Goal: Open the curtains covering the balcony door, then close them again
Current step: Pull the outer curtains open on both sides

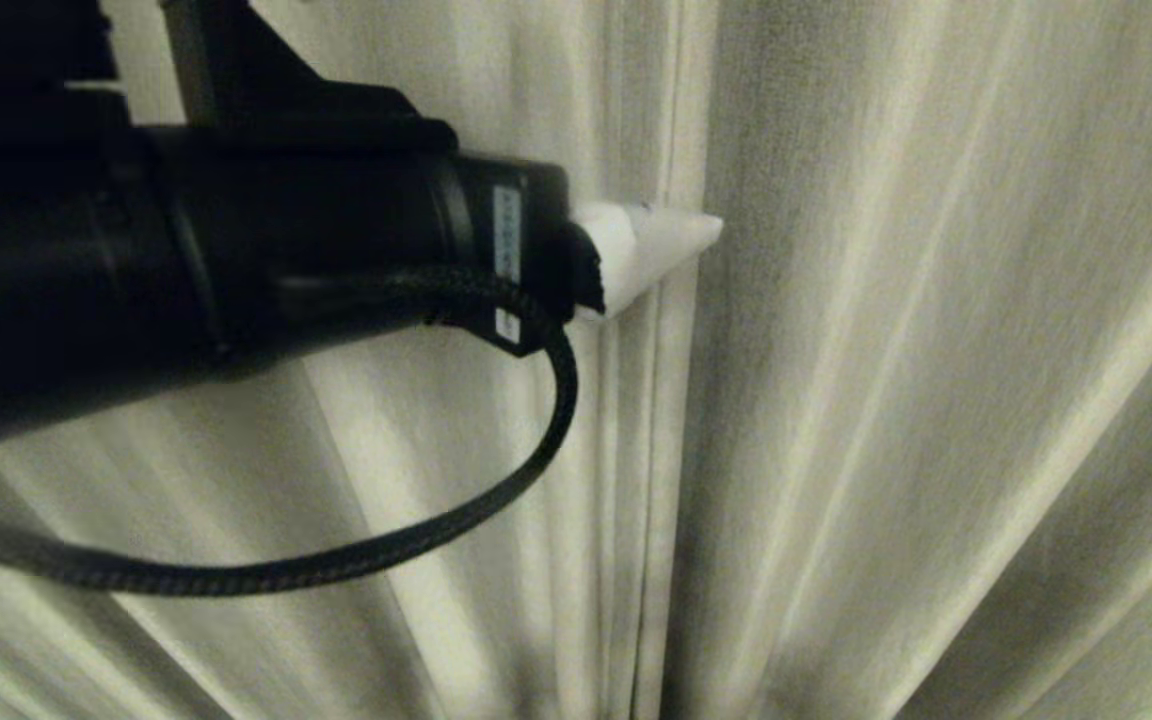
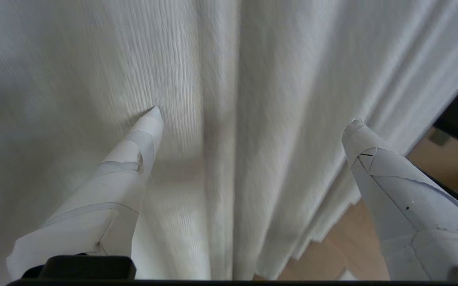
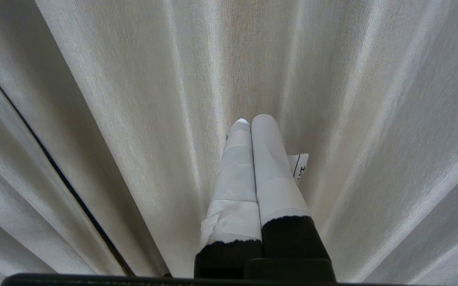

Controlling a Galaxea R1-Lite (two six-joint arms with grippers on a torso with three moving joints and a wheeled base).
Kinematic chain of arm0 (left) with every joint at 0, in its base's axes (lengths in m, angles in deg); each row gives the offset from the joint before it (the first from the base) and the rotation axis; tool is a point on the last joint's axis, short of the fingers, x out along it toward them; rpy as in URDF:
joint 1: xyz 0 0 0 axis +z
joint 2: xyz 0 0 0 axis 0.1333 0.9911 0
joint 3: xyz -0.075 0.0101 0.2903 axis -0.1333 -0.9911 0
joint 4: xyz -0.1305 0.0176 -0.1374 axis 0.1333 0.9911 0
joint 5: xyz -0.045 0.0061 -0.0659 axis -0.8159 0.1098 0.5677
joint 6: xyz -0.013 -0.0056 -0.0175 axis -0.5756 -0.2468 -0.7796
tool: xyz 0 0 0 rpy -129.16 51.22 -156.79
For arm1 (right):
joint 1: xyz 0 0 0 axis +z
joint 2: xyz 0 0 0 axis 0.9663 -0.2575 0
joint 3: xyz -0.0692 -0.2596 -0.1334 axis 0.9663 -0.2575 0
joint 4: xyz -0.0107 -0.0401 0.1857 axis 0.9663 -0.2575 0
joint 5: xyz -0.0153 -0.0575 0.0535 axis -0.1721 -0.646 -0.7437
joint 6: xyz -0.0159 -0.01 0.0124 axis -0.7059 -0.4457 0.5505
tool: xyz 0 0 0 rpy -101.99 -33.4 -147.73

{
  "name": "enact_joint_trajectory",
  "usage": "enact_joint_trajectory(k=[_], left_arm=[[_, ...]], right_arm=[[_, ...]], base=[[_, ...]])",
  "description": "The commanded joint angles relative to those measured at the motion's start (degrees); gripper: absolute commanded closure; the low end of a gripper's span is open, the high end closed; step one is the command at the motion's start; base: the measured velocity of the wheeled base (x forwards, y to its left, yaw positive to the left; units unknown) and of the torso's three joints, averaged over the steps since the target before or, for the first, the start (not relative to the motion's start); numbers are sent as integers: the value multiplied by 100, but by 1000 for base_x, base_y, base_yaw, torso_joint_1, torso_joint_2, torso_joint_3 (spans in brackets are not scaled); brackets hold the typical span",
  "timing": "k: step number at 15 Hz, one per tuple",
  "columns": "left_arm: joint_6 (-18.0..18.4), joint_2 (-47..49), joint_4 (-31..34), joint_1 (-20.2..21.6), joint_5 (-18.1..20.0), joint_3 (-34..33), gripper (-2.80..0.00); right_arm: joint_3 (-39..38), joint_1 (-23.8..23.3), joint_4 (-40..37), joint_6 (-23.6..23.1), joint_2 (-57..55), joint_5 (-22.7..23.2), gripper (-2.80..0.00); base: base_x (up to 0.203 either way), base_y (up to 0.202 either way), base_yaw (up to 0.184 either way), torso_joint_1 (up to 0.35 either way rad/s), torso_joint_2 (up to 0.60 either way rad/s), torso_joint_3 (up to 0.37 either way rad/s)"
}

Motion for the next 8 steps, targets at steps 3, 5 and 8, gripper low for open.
enact_joint_trajectory(k=[3, 5, 8], left_arm=[[-3, 635, -4, 209, -7, 564, -280], [8, 858, -5, 288, -8, 845, -280], [205, 995, -8, 416, -100, 1094, -280]], right_arm=[[-1, 0, 0, 0, 0, -1, 0], [-1, 0, 0, 0, 0, -1, 0], [-1, 0, 0, 0, 0, -1, 0]], base=[[0, 0, 0, 0, 0, 0], [0, 0, 0, 0, 0, 0], [0, 0, 0, 0, 0, 0]])
